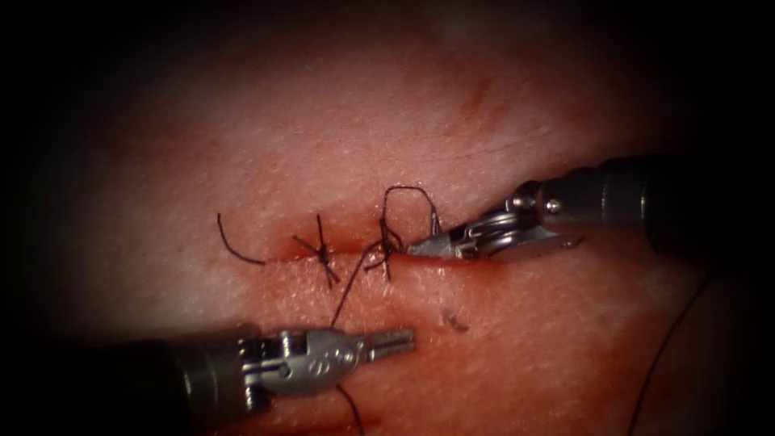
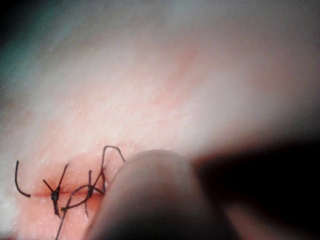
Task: Wound Closure
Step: Push needle through skin above incision with right hand, then pull needle the rest of the way through skin with left end-effector
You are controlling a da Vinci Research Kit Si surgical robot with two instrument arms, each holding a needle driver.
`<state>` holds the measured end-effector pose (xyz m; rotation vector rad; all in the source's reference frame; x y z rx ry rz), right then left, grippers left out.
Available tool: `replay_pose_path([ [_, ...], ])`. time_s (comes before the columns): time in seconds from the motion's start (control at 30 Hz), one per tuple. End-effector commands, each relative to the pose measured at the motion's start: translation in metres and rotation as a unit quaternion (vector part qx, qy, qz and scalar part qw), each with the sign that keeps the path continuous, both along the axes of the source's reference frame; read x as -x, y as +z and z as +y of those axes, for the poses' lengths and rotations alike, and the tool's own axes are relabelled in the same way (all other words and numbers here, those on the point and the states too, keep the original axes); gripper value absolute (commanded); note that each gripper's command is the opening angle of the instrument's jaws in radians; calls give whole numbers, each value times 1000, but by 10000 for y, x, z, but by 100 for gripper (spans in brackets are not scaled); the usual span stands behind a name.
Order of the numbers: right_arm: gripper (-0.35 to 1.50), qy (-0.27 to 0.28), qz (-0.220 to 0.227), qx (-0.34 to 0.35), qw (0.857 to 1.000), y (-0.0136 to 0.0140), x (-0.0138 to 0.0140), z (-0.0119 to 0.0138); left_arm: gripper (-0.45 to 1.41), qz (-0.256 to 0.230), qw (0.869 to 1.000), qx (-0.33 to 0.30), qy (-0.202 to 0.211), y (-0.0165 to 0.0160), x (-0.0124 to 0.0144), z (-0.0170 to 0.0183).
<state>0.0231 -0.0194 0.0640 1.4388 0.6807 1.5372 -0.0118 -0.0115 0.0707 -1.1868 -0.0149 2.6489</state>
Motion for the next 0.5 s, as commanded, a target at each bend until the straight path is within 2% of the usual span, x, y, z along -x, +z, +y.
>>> replay_pose_path([
  [0.03,59,26,9,58,998,4,-4,15,-18,0,1000,0,0,5,5,0],
  [0.1,94,46,13,105,993,7,-2,25,-18,0,1000,-1,0,4,5,0],
  [0.17,104,57,9,144,988,9,1,30,-10,-4,1000,-3,1,2,6,2],
  [0.33,98,59,-5,199,978,7,18,42,22,-40,999,35,3,-15,14,10],
  [0.5,94,62,-13,219,974,1,48,61,47,-64,996,67,4,-38,28,20],
])
